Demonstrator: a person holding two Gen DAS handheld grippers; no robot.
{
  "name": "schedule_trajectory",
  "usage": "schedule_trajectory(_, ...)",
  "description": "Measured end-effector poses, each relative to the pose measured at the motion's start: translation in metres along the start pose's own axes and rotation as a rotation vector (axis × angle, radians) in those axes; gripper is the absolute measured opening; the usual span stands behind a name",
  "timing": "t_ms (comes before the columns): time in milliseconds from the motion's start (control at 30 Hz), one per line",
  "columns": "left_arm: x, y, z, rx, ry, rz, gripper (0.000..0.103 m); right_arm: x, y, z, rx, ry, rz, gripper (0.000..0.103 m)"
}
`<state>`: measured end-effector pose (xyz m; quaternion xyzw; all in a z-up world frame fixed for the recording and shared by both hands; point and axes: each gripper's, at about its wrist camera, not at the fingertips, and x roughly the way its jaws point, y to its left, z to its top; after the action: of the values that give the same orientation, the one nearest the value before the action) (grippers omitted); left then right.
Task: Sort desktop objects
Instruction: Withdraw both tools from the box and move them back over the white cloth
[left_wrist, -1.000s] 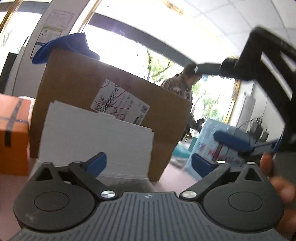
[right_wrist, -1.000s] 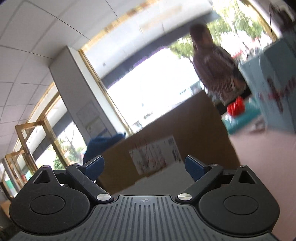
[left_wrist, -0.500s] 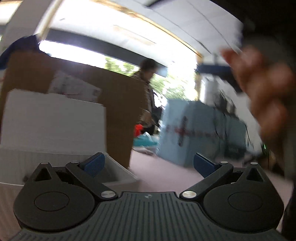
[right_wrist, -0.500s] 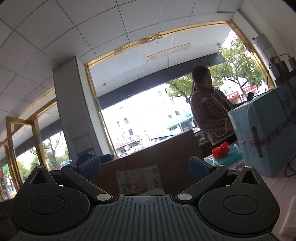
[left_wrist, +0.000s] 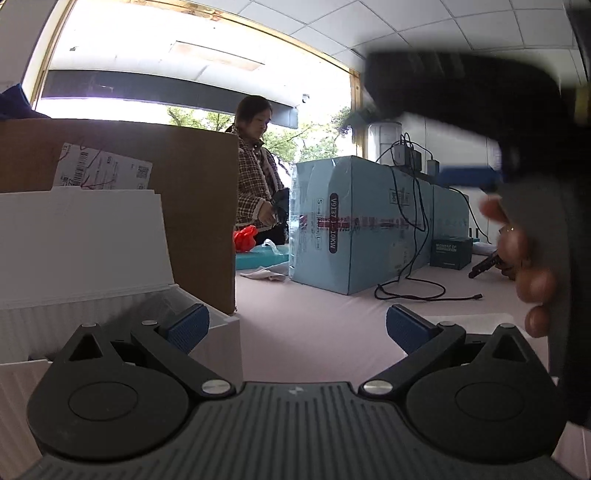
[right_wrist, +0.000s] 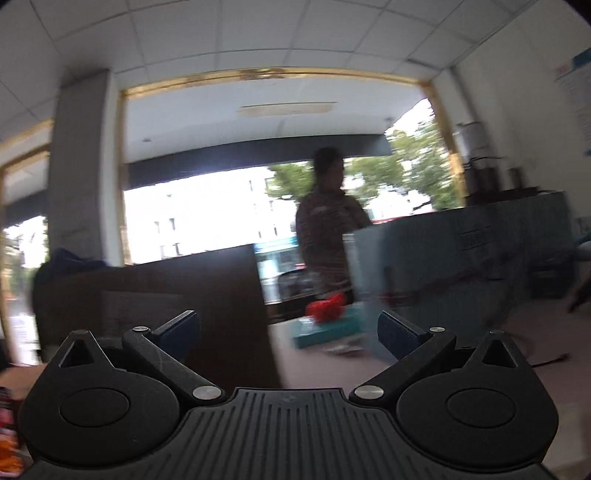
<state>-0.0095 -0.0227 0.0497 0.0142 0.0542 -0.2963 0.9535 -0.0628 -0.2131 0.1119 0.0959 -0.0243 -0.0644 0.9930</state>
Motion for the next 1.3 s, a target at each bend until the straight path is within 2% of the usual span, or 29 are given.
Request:
schedule_trajectory(167,0.004,-0.001,0.001,0.004,0.02,-0.007,0.103,0.004,-0.05,-0.01,-0.054,-0.016,-0.143,0.103)
schedule_trajectory(267,0.005,0.0,0.001,-0.001,0.029,-0.012,0.103,0.004,-0.078,-0.021,-0.08,-0.079,-0.275,0.103)
schedule_trajectory(433,0.005,-0.001,0.0,0.001,0.03,-0.011,0.103,0.002,-0.12,-0.039,-0.137,-0.15,-0.411,0.103)
schedule_trajectory(467,0.004,-0.002,0.0,0.003,0.031,-0.011,0.103,0.005,-0.124,-0.042,-0.147,-0.134,-0.424,0.103)
schedule_trajectory(600,0.002,-0.005,0.0,0.017,0.027,-0.008,0.103,0.026,-0.133,-0.054,-0.142,0.035,-0.431,0.103)
schedule_trajectory(700,0.002,-0.011,0.0,0.051,0.024,-0.009,0.103,0.035,-0.129,-0.06,-0.156,0.101,-0.403,0.103)
schedule_trajectory(800,0.011,-0.026,0.003,0.075,0.055,0.006,0.103,0.039,-0.126,-0.062,-0.177,0.137,-0.385,0.103)
schedule_trajectory(967,0.057,-0.06,0.025,-0.04,0.174,-0.006,0.103,0.042,-0.136,-0.057,-0.108,0.188,-0.37,0.103)
schedule_trajectory(1033,0.077,-0.071,0.04,-0.101,0.147,0.003,0.103,0.043,-0.141,-0.052,-0.071,0.19,-0.395,0.103)
schedule_trajectory(1167,0.112,-0.085,0.065,-0.239,0.031,0.078,0.103,0.044,-0.15,-0.053,-0.039,0.175,-0.468,0.103)
schedule_trajectory(1267,0.131,-0.075,0.05,-0.345,0.011,0.122,0.103,0.044,-0.157,-0.054,0.001,0.181,-0.499,0.103)
schedule_trajectory(1300,0.138,-0.069,0.042,-0.356,0.033,0.131,0.103,0.044,-0.159,-0.054,0.017,0.187,-0.503,0.103)
